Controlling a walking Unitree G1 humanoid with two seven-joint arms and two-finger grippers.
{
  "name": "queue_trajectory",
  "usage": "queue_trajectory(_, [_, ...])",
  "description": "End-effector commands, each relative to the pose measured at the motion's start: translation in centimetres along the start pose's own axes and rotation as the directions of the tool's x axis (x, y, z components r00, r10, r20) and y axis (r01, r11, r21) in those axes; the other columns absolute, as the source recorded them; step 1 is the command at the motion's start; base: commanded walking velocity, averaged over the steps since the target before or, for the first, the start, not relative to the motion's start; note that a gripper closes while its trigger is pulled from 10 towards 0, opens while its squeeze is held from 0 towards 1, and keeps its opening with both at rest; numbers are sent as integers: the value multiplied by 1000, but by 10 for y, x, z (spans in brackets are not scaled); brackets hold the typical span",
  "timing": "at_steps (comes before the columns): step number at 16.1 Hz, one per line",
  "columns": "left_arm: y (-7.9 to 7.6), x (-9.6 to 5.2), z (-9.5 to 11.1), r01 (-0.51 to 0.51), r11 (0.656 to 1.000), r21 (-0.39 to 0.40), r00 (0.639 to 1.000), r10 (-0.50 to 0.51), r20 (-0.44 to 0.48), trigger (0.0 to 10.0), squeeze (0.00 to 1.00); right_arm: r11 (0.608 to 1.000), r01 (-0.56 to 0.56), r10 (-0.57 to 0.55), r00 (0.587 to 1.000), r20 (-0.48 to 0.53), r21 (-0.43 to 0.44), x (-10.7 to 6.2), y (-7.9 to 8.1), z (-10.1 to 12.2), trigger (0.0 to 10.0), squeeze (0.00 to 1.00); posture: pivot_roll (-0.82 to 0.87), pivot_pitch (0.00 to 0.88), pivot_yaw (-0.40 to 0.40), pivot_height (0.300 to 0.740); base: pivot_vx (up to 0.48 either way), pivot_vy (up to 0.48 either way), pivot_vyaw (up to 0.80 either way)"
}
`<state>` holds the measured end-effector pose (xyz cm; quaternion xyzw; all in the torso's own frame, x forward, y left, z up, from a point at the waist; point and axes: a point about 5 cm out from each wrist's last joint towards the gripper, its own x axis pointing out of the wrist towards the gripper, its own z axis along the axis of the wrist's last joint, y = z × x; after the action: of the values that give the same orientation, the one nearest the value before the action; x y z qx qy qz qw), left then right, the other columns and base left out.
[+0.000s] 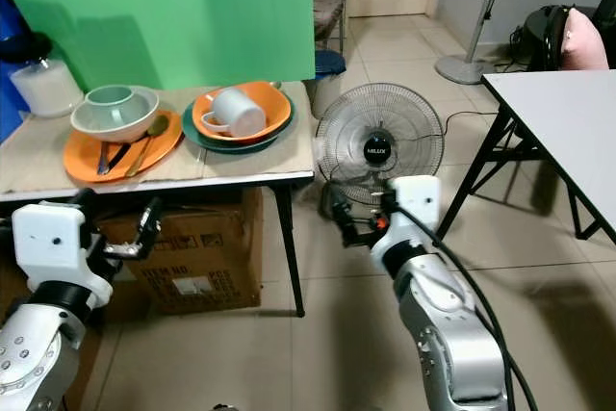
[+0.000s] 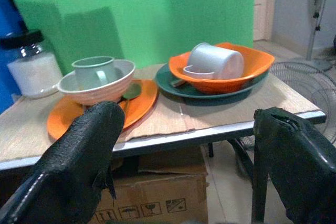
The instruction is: Setting the table
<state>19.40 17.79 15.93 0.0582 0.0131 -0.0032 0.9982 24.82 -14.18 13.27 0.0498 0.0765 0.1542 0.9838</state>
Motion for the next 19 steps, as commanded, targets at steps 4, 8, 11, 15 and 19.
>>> queue_trajectory(4, [4, -1, 8, 5, 1000, 29, 1000, -5, 30, 10000, 0, 999, -43, 43, 999, 11, -25, 6, 7, 7, 10000, 0, -52, 15, 61, 740, 199, 0, 600])
queue_trajectory(8, [3, -3, 10, 48, 996, 81, 999, -49, 12, 10000, 0, 996, -84, 84, 996, 21, -6, 10, 16, 9, 10000, 0, -46, 17, 68, 740, 459, 0, 800])
queue_trajectory(11, [1, -2, 12, 93, 990, 104, 995, -95, 19, 10000, 0, 998, -64, 62, 996, 69, 29, 12, 17, 16, 10000, 0, -39, 15, 72, 740, 460, 0, 533])
queue_trajectory(15, [2, 0, 14, 107, 988, 114, 994, -110, 24, 10000, 0, 999, -35, 32, 993, 114, 27, 16, 15, 29, 10000, 0, -40, 11, 78, 740, 458, 0, 0])
queue_trajectory(19, [2, 1, 19, 121, 986, 117, 991, -126, 43, 10000, 0, 997, 24, -37, 981, 188, 71, 10, 4, 39, 10000, 0, -38, 11, 77, 740, 448, 0, -800])
